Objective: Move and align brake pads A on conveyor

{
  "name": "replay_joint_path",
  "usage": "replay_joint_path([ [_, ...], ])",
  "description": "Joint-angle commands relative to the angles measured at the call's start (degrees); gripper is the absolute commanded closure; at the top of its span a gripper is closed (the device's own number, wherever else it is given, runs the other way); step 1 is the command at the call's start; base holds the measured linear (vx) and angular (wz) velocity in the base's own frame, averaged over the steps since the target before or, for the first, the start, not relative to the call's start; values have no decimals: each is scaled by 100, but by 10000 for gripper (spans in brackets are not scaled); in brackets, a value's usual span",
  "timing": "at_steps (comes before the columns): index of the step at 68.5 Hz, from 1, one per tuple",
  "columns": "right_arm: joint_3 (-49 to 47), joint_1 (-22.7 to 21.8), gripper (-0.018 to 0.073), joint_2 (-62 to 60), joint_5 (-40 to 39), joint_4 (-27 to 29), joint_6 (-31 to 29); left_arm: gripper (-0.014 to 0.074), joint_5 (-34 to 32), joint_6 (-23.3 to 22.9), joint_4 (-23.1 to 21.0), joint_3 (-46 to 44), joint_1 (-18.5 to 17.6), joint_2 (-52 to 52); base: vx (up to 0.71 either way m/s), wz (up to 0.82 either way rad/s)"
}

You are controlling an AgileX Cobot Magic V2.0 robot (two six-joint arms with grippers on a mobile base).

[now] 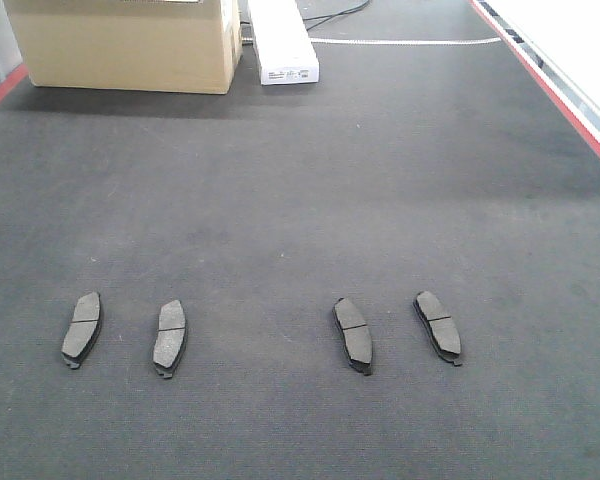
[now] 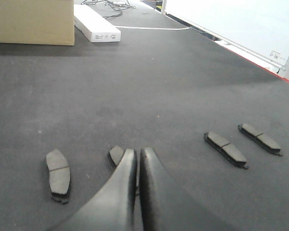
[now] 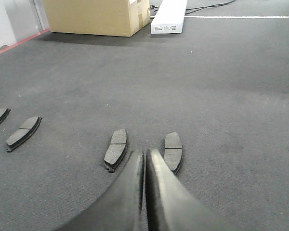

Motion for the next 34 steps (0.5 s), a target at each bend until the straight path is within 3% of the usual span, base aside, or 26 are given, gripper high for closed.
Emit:
replay_joint_path([
  [1,-151,-7,571,75,-390,-45,-59,603,-435,-7,-51,8,80,56,0,0],
  [10,-151,-7,571,75,-385,-45,-59,603,-532,177,-84,389,916,-207,0,0],
  [21,-151,-7,571,75,-385,-45,-59,603,-1168,678,-424,1107,1938,-819,0,0],
  [26,-151,-7,571,75,-385,-45,-59,603,-1386,1244,-798,1461,2243,-1158,0,0],
  [34,-151,-7,571,75,-385,-45,-59,603,-1737,2357,-1795,2042,2605,-1492,0,0],
])
